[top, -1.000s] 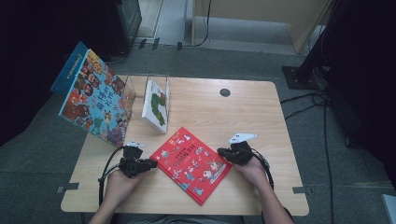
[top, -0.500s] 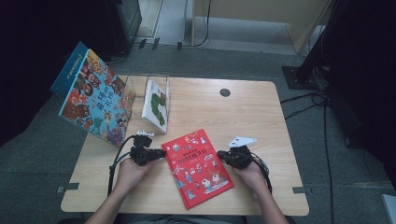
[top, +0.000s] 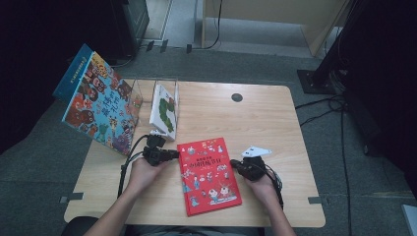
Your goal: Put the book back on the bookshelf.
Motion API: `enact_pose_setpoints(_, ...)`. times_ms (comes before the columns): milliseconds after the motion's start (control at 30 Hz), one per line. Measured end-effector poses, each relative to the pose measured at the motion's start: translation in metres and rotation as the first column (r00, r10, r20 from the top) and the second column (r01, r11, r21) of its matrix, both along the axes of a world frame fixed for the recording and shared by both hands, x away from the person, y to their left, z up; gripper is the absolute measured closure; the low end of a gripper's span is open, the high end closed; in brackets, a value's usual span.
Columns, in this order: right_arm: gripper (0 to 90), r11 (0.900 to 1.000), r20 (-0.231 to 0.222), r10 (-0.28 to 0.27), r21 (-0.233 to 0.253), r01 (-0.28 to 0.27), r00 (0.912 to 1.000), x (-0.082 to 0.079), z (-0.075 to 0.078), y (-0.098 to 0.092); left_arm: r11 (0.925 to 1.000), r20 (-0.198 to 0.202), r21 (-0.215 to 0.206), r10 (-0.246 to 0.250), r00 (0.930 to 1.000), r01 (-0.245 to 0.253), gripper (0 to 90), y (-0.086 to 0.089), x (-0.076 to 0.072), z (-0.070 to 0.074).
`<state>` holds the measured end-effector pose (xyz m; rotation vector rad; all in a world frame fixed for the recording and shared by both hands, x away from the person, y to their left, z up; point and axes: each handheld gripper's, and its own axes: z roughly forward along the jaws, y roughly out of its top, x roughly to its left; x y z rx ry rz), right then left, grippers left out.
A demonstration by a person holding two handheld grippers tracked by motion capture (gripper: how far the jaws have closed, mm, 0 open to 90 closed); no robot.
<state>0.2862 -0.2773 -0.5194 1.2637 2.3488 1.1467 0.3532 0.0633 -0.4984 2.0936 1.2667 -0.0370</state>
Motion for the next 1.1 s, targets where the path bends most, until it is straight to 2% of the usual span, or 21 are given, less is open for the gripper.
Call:
enact_pose_setpoints(300,89.9,1.000,0.016,-0.015,-0.005,0.016,0.9998,-0.008,-0.001,-0.002,0.9997,0.013,-0.023,-0.001,0.9999,0.001,79.1,-0.005,0.008,-0.002)
enact_pose_setpoints(400,89.6,1.000,0.014,-0.019,0.003,0.019,0.9997,-0.008,-0.001,-0.003,0.9998,0.025,-0.018,0.000,0.9997,0.001,79.3,-0.007,0.008,-0.002)
enact_pose_setpoints(533,88.7,1.000,0.018,-0.019,0.008,0.019,0.9997,-0.007,-0.002,-0.004,0.9997,0.020,-0.022,-0.003,0.9998,0.004,78.6,-0.006,0.009,-0.003)
enact_pose_setpoints(633,88.3,1.000,0.013,-0.018,0.015,0.018,0.9998,-0.007,-0.002,-0.005,0.9999,0.022,-0.009,-0.006,0.9997,0.007,78.0,-0.006,0.008,-0.002)
enact_pose_setpoints(733,87.5,1.000,0.006,-0.018,0.026,0.017,0.9998,-0.006,-0.002,-0.006,1.0000,0.027,0.004,-0.001,0.9996,0.000,80.6,-0.006,0.002,0.000)
enact_pose_setpoints(833,86.6,1.000,0.006,-0.012,0.020,0.012,0.9999,-0.005,-0.002,-0.006,1.0000,0.015,0.007,-0.003,0.9999,0.003,81.3,-0.005,-0.007,0.000)
enact_pose_setpoints(1000,86.6,1.000,0.005,-0.013,0.017,0.013,0.9999,-0.004,-0.001,-0.006,0.9993,0.005,0.011,-0.036,0.9994,0.035,80.4,-0.009,-0.026,0.001)
enact_pose_setpoints(1100,87.1,1.000,0.002,-0.014,0.015,0.014,0.9999,-0.003,-0.001,-0.005,0.9987,0.021,0.032,-0.041,0.9990,0.040,80.7,-0.013,-0.033,0.001)
